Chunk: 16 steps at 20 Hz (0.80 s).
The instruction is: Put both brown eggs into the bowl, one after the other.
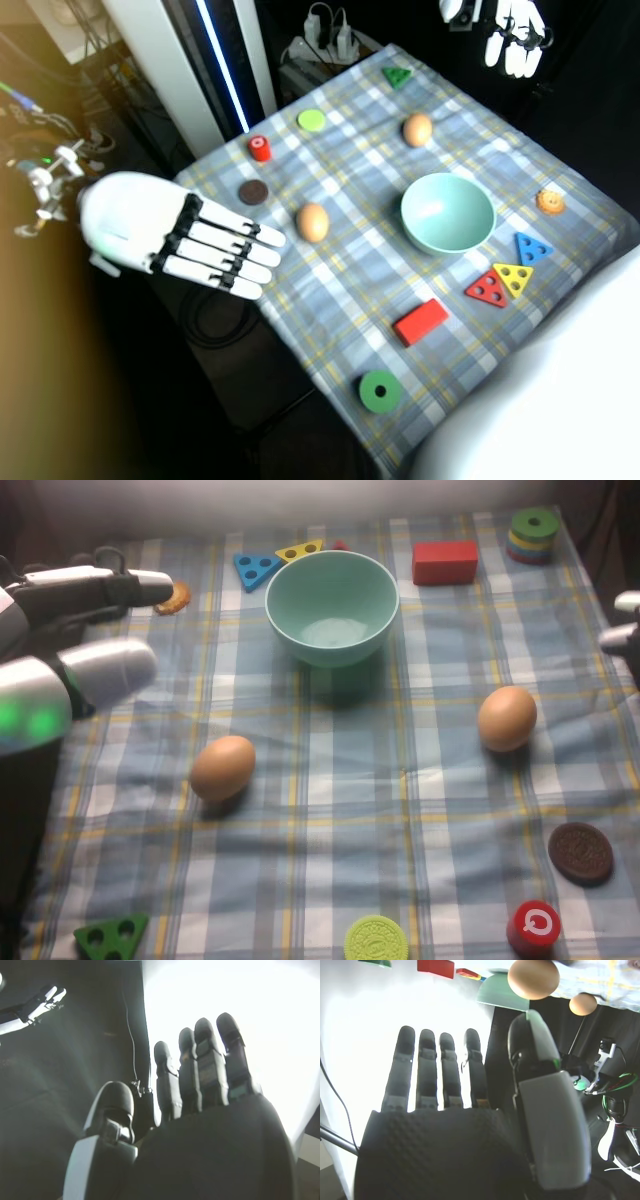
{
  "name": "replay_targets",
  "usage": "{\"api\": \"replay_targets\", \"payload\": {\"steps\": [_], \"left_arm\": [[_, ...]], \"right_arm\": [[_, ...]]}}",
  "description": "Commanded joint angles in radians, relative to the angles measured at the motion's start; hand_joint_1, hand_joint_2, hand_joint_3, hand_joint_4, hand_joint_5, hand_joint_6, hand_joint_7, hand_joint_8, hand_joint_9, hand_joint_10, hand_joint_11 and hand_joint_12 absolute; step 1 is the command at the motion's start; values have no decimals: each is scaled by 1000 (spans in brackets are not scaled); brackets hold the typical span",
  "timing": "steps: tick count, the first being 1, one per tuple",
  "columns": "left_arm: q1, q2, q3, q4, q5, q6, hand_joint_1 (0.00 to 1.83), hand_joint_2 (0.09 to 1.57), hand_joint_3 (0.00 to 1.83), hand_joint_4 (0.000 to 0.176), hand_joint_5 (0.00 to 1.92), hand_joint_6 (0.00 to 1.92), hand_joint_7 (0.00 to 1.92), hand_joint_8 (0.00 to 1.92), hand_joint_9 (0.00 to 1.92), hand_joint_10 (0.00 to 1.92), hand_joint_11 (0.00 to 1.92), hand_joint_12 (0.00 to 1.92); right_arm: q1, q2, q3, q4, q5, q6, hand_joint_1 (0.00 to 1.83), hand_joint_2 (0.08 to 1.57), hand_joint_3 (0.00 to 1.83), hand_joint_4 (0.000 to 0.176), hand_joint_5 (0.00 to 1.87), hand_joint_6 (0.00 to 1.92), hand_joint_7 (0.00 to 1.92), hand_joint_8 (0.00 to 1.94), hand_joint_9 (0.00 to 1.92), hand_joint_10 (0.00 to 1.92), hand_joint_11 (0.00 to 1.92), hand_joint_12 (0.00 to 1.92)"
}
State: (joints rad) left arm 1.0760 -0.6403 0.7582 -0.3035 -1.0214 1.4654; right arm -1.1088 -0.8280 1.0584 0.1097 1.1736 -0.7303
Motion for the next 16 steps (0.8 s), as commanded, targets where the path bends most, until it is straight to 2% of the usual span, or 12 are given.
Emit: {"api": "replay_targets", "payload": {"steps": [1,3,4,5,6,7,9,11,12,14,16], "left_arm": [[-11,-3,1,2,-115,-7,435,1256,3,129,543,3,445,4,489,18,40,974],[-13,-3,5,24,-86,-7,622,1168,0,127,553,2,450,1,496,8,23,993],[-21,-3,12,50,-39,-3,746,1025,0,142,533,0,476,3,521,9,11,997],[-34,-7,16,57,6,23,759,956,0,156,510,0,496,2,549,10,1,1027],[-51,-9,15,58,48,71,756,899,0,172,483,0,503,2,560,10,0,1008],[-76,-17,9,49,108,167,790,862,0,175,517,7,543,8,580,12,0,1032],[-125,-46,0,7,199,376,800,833,0,169,534,2,567,4,586,6,0,990],[-154,-80,-1,-32,252,532,793,833,0,164,540,3,580,5,592,6,0,898],[-163,-96,3,-47,271,587,761,844,2,174,514,0,559,1,562,2,0,843],[-183,-125,26,-50,316,601,808,825,0,167,524,2,582,7,599,15,17,907],[-203,-145,47,-49,356,608,770,861,11,166,511,0,604,12,616,17,16,916]], "right_arm": [[4,4,4,21,118,8,753,1226,4,0,609,5,438,5,452,19,212,655],[4,4,3,17,119,9,748,1226,2,0,611,3,440,4,453,15,213,658],[5,4,2,9,126,12,714,1229,3,0,613,3,440,3,446,9,199,657],[9,4,2,3,133,15,683,1229,2,0,607,1,432,1,443,6,197,666],[15,4,1,-3,142,16,637,1234,4,0,601,0,424,0,443,4,204,681],[19,7,-2,-8,161,16,627,1246,8,0,588,0,423,1,469,14,240,701],[20,14,-7,-12,194,17,620,1256,5,0,583,1,429,3,506,19,286,712],[21,19,-11,-18,216,18,609,1269,0,0,606,1,427,0,514,1,308,649],[24,21,-12,-25,222,20,652,1263,0,0,617,4,437,3,516,2,313,646],[31,22,-14,-38,227,22,648,1262,0,0,613,1,440,3,509,2,309,639],[33,22,-14,-45,226,26,658,1268,0,0,620,5,427,2,494,4,307,638]]}}
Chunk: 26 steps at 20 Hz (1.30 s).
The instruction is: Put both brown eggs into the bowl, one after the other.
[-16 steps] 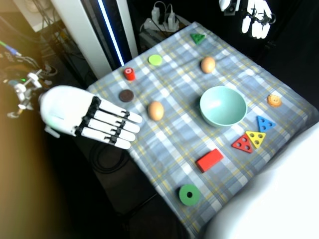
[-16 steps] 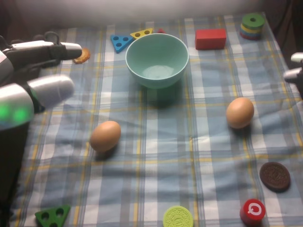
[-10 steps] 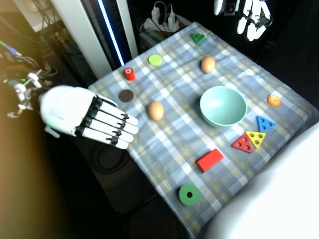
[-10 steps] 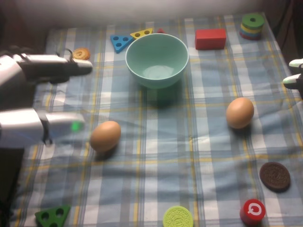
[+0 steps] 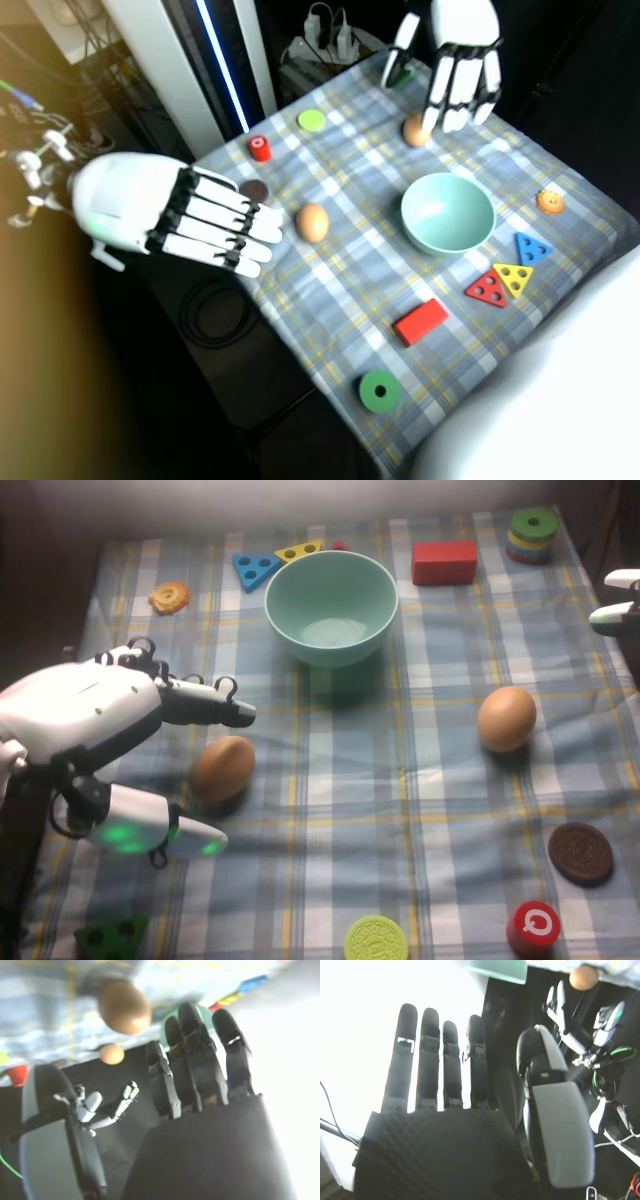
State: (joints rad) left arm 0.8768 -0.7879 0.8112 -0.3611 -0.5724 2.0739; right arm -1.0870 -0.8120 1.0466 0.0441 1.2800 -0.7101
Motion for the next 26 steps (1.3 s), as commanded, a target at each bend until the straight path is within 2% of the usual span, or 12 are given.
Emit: {"api": "replay_targets", "payload": {"steps": [1,5,6,8,11,14,15,17,19,21,23,26], "left_arm": [[-20,-14,10,9,-62,10,765,877,3,157,518,0,619,4,629,10,7,948],[-50,-47,35,7,-23,32,753,895,0,152,549,7,645,8,620,7,0,940],[-52,-50,38,7,-18,32,775,892,0,147,559,6,639,2,625,6,0,927],[-54,-59,46,3,-5,32,896,924,6,151,566,2,633,0,626,3,0,931],[-58,-67,58,-2,11,33,1045,1027,10,125,628,4,642,4,631,0,0,840],[-62,-72,64,-9,13,33,1142,996,0,126,651,0,649,1,691,5,1,1000],[-63,-73,65,-9,15,33,1144,994,0,129,636,0,639,0,687,3,0,1001],[-64,-77,68,-10,17,33,1139,996,0,121,652,4,658,5,700,5,0,949],[-64,-81,71,-16,17,33,1060,1005,7,104,683,0,694,0,719,2,9,981],[-64,-83,72,-18,18,33,1016,983,0,103,683,4,695,6,715,5,22,1001],[-64,-84,72,-18,19,33,931,995,2,124,644,0,666,0,680,0,0,977],[-64,-84,73,-22,19,33,926,969,0,141,648,1,647,0,659,0,0,950]], "right_arm": [[11,6,-1,20,119,11,694,1257,0,0,630,6,433,3,500,5,309,648],[9,6,-1,20,117,21,701,1253,1,0,652,3,475,4,552,11,309,785],[9,7,0,20,117,21,702,1256,2,0,653,3,474,3,565,16,313,787],[7,7,-1,20,116,21,704,1258,2,0,653,3,473,2,566,14,310,790],[6,7,-1,21,112,22,695,1261,0,0,654,0,487,3,550,1,267,825],[5,7,-1,21,111,24,712,1254,0,0,664,3,495,5,533,0,258,825],[5,7,-1,21,110,24,715,1255,0,0,663,2,502,7,531,0,251,825],[5,7,-1,21,110,24,697,1264,2,0,662,1,515,7,548,4,263,821],[4,7,-1,21,110,24,711,1265,1,0,669,3,522,8,544,2,257,814],[4,7,-1,22,109,25,722,1263,0,0,674,4,527,7,552,4,266,817],[3,7,-1,22,109,25,736,1262,0,0,682,5,532,6,551,2,265,814],[2,7,0,25,109,25,742,1258,0,0,685,3,532,2,550,1,262,806]]}}
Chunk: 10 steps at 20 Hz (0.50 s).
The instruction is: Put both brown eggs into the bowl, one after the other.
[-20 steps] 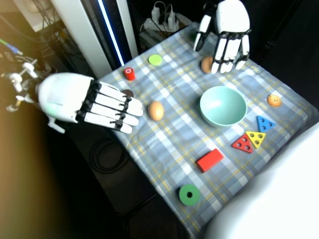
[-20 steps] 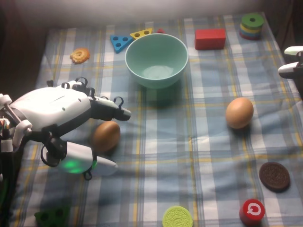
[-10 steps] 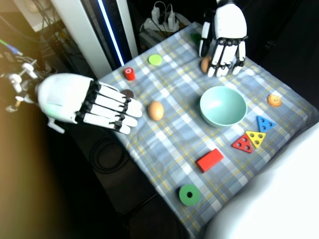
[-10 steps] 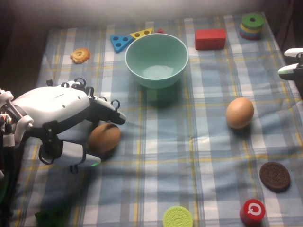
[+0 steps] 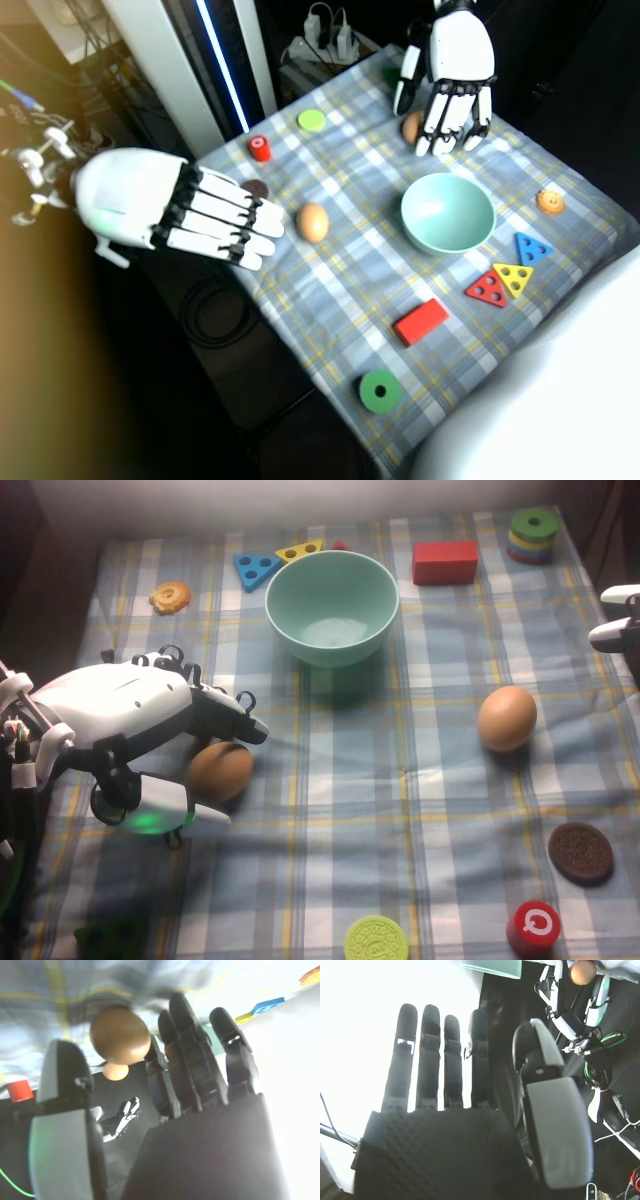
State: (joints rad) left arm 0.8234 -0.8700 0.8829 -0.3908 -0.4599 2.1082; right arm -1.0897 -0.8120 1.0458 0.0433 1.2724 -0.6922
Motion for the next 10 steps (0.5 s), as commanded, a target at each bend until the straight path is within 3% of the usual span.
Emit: {"api": "replay_targets", "payload": {"steps": [1,3,5,10], "left_arm": [[-11,-2,2,6,-94,-2,971,954,0,129,663,6,670,9,689,12,17,959],[-11,-2,2,4,-91,-2,960,982,4,130,639,1,653,2,659,3,0,934],[-11,-2,3,4,-88,-2,1065,1011,0,115,633,0,635,1,670,2,0,966],[-11,-3,7,-3,-80,-2,1197,981,0,143,631,5,660,6,855,40,37,936]], "right_arm": [[4,7,0,26,116,7,739,1258,0,0,686,3,533,2,547,0,257,805],[3,8,0,27,116,8,733,1255,0,0,689,4,540,4,566,8,276,813],[2,8,0,28,116,9,704,1260,1,0,680,0,540,2,568,6,280,816],[1,8,0,28,116,10,729,1261,0,0,691,4,538,0,549,0,261,802]]}}
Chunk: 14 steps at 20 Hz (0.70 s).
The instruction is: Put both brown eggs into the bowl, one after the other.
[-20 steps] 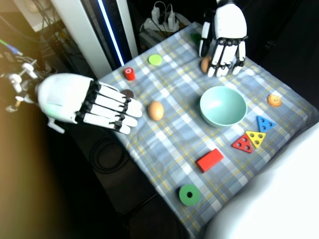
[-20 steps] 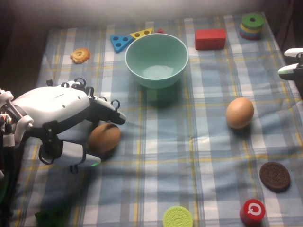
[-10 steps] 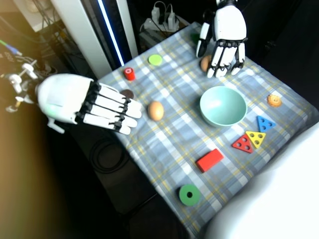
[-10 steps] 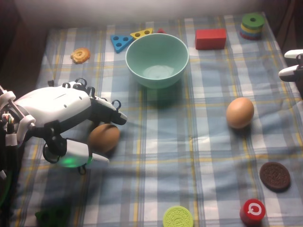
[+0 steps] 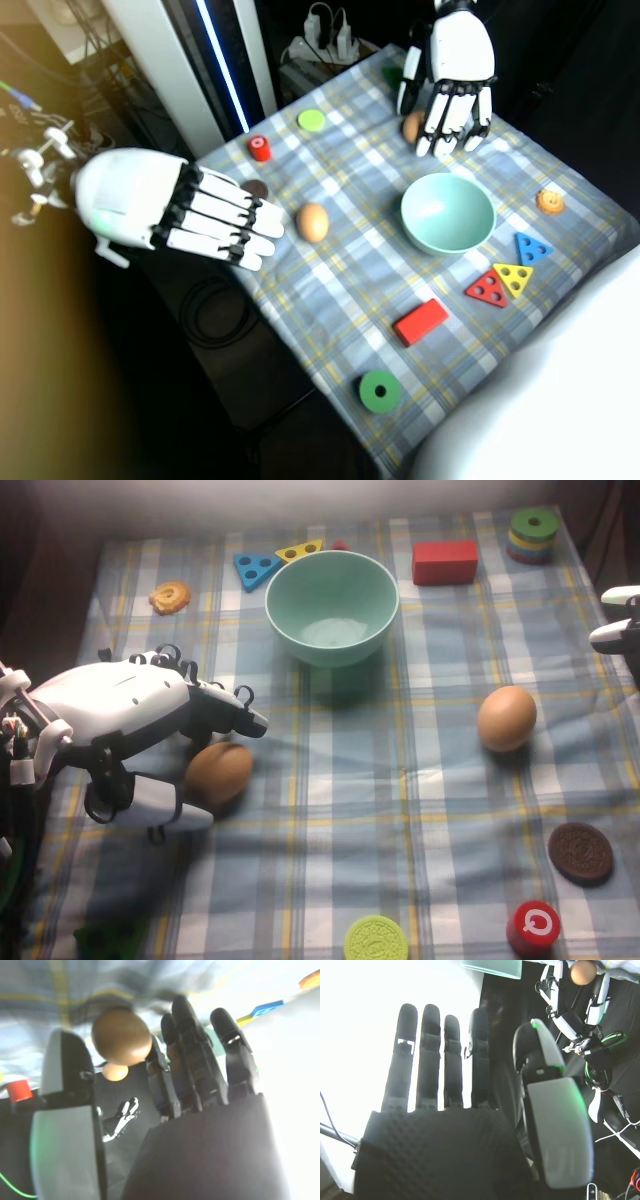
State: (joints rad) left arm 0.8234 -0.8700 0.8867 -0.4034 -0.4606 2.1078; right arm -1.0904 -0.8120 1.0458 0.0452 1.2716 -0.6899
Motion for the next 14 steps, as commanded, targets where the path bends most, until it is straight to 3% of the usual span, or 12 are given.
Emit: {"api": "replay_targets", "payload": {"steps": [1,2,3,4,7,8,10,14], "left_arm": [[-11,-4,4,9,-80,-1,1294,970,0,119,687,4,712,7,933,53,37,914],[-11,-5,4,9,-80,-1,1294,970,0,119,687,4,712,7,933,53,37,914],[-11,-6,4,8,-80,-1,1266,993,1,103,730,2,770,8,978,55,64,900],[-11,-6,4,5,-82,-1,1216,1001,0,58,857,2,906,16,1034,67,100,969],[-11,-9,4,-1,-87,-1,1188,1013,4,58,869,2,945,22,1050,72,69,975],[-11,-9,4,-2,-88,-1,1038,988,0,61,845,0,931,4,1000,49,42,1006],[-11,-9,4,-2,-88,-1,943,925,0,68,864,1,978,14,1030,69,52,1059],[-11,-9,4,-2,-88,-1,969,957,3,62,901,6,1058,36,1072,100,63,1082]], "right_arm": [[2,8,0,26,117,8,749,1263,0,0,689,2,534,0,549,0,259,795],[1,8,0,27,117,8,749,1263,0,0,689,2,534,0,549,0,259,795],[1,8,0,27,117,9,752,1262,0,0,692,3,534,0,549,0,260,793],[1,8,0,27,117,9,764,1261,0,0,696,3,537,1,553,2,273,786],[0,8,0,28,117,9,798,1255,0,0,700,3,538,1,545,0,264,774],[0,8,0,28,117,9,797,1254,0,0,700,2,543,3,545,1,263,768],[0,8,0,28,117,9,704,1265,3,0,701,1,553,4,561,5,287,761],[-1,8,0,29,117,9,693,1265,1,0,703,1,551,0,566,3,306,751]]}}
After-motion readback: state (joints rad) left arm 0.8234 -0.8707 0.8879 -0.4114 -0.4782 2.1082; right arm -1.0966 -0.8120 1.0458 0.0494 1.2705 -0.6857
